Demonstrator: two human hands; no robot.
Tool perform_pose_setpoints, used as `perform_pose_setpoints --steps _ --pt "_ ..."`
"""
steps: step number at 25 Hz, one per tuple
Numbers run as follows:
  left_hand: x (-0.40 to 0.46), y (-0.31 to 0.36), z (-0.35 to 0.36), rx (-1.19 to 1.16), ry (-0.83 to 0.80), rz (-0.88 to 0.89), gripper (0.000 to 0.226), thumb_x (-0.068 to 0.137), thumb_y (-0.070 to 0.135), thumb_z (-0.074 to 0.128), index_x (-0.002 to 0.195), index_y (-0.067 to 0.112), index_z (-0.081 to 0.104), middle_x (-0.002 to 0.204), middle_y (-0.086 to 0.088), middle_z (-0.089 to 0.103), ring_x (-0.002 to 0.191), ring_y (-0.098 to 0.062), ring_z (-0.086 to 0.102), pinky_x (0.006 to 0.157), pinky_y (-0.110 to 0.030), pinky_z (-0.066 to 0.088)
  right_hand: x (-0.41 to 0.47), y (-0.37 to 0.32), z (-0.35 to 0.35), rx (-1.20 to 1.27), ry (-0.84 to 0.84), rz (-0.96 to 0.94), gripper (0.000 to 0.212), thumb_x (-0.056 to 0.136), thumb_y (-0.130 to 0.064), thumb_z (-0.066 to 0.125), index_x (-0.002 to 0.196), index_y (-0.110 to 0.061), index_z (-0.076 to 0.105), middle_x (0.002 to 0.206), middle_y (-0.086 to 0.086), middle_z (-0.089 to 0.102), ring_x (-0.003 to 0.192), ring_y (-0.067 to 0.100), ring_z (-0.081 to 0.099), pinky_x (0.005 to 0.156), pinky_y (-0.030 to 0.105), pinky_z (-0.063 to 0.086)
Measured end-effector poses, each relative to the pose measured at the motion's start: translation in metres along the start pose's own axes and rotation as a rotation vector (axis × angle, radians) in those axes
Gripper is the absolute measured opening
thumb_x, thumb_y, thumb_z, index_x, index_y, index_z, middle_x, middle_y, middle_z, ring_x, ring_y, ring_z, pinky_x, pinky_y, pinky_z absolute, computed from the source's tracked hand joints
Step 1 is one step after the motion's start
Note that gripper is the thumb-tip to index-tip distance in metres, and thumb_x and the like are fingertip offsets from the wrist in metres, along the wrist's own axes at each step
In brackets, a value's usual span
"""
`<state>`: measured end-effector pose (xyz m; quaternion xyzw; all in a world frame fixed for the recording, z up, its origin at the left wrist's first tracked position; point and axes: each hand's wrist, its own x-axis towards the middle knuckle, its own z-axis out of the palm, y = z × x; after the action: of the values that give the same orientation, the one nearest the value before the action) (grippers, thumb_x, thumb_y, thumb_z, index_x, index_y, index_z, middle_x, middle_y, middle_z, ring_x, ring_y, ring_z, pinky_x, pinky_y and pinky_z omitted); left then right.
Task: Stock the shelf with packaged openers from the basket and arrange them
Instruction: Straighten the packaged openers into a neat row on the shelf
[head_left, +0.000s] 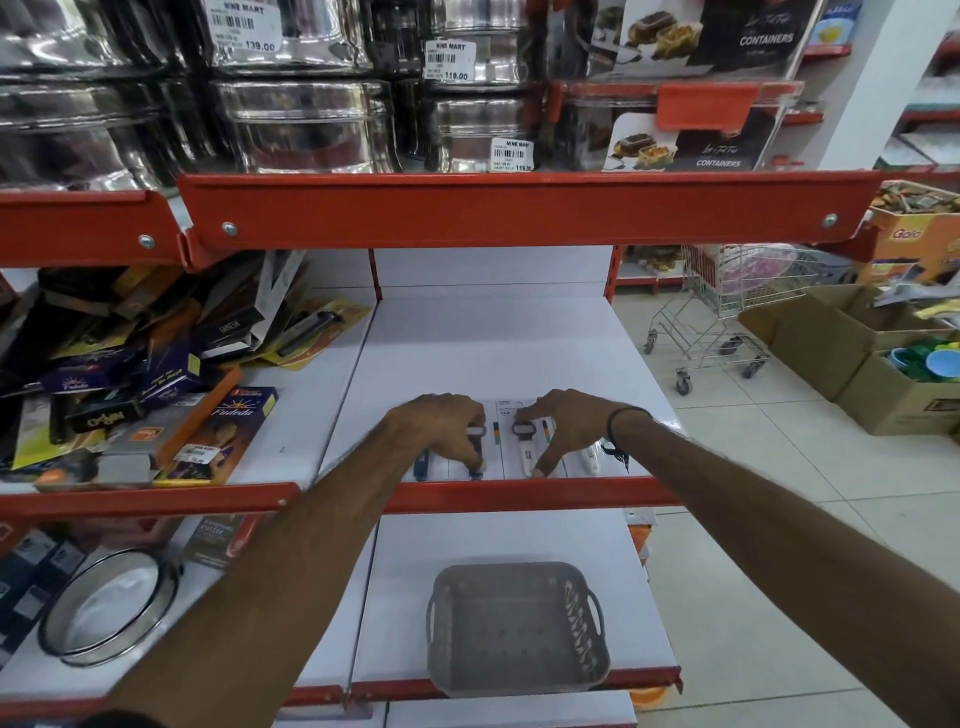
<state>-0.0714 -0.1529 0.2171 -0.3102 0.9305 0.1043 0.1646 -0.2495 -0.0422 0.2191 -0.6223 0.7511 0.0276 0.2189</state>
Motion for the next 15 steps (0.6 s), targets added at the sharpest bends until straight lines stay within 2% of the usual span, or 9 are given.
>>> perform_pose_setpoints --steps 7,10,12,15 --pt "-0.002 0.01 -0.008 0.033 -0.025 -0.027 0.075 0.076 0.05 0.077 0.138 0.018 0.05 0.139 -0.005 0.053 0.119 -0.028 0.055 0.1 -0.042 0.05 -0.001 0.0 -0.004 0.0 -0.009 -0.008 0.097 0.067 -0.05 0.086 0.149 -0.029 0.04 0.159 0.002 0.032 0.145 0.026 0.031 0.119 0.042 0.025" --pt "0.001 0.021 -0.012 -0.012 0.084 0.015 0.077 0.08 0.053 0.073 0.142 0.017 0.046 0.147 -0.005 0.047 0.125 -0.03 0.051 0.102 -0.041 0.048 -0.007 0.005 -0.015 -0.004 0.007 -0.007 0.105 0.063 -0.054 0.087 0.151 -0.031 0.035 0.161 0.002 0.028 0.147 0.024 0.027 0.12 0.042 0.021" --pt "0.005 0.032 -0.013 -0.047 0.152 0.076 0.075 0.079 0.054 0.072 0.142 0.021 0.047 0.15 -0.004 0.048 0.128 -0.029 0.051 0.108 -0.042 0.043 -0.015 0.017 -0.025 -0.038 0.032 0.009 0.106 0.062 -0.054 0.087 0.151 -0.028 0.035 0.16 0.002 0.032 0.146 0.024 0.029 0.119 0.04 0.023" --pt "0.012 0.044 -0.009 -0.018 0.125 0.145 0.071 0.079 0.061 0.067 0.139 0.027 0.051 0.149 -0.001 0.052 0.131 -0.026 0.051 0.119 -0.047 0.029 -0.031 0.042 -0.029 -0.083 0.029 0.049 0.101 0.066 -0.049 0.087 0.15 -0.023 0.038 0.158 0.003 0.036 0.145 0.024 0.032 0.119 0.038 0.023"
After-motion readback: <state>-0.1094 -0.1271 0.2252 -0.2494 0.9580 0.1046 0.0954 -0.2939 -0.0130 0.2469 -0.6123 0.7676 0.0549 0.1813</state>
